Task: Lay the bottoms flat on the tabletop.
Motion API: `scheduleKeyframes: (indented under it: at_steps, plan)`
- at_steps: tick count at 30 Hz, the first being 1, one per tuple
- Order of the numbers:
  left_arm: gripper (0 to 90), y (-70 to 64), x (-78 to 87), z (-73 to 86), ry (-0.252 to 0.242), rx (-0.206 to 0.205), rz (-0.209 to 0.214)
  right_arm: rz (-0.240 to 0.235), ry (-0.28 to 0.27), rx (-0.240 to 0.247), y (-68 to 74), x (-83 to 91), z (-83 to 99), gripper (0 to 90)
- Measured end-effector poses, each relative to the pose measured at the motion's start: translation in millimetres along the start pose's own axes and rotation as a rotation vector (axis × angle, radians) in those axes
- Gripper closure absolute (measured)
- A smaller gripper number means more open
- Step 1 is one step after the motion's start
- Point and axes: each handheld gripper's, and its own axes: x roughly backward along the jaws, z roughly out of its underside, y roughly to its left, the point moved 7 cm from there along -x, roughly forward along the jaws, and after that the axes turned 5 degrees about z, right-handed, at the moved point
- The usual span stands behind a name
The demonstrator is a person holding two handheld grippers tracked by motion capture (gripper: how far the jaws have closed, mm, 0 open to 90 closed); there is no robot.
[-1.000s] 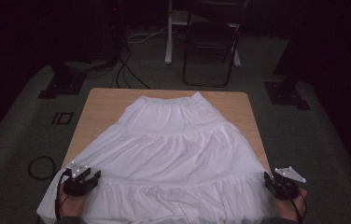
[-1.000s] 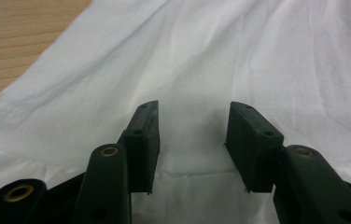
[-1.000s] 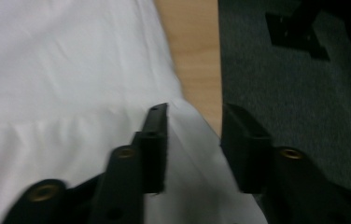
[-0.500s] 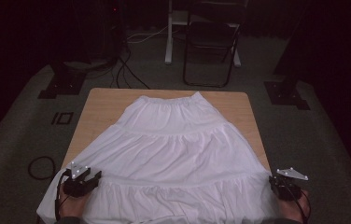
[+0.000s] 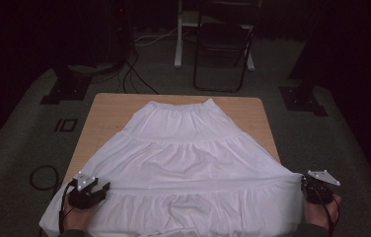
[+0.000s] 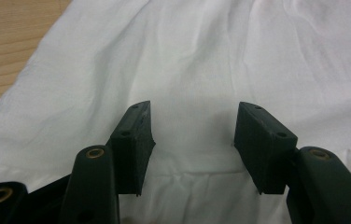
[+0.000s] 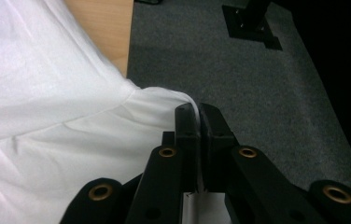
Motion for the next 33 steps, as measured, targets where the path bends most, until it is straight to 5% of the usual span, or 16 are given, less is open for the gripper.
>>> scheduleKeyframes:
  at_steps: [4,5,8,13,18,22,33]
  plan:
    - [46.4,-0.6,0.5,0.5,0.001,0.000,0.003,0.025,0.028,0.020,3.2,-1.1,7.3,72.4]
    - [45.9,-1.3,1.0,1.0,0.002,-0.002,0.006,0.001,0.012,-0.020,4.4,4.3,9.5,62.9]
    - [46.1,-1.2,1.9,1.4,0.000,0.001,0.007,-0.099,-0.045,-0.065,11.9,14.8,8.8,55.4]
    - [46.6,-1.3,3.2,1.1,-0.011,0.013,0.009,-0.191,-0.094,-0.085,28.3,28.3,10.2,52.3]
    - [47.6,-2.5,6.3,-1.8,-0.037,0.003,-0.001,-0.304,-0.141,-0.125,63.9,39.3,20.0,51.4]
    - [47.6,-2.7,6.6,-2.9,-0.044,-0.001,-0.005,-0.305,-0.155,-0.086,76.5,40.3,22.5,50.8]
    - [47.6,-3.7,3.7,-2.1,-0.029,-0.013,-0.008,-0.284,-0.152,-0.054,75.5,35.9,25.0,50.5]
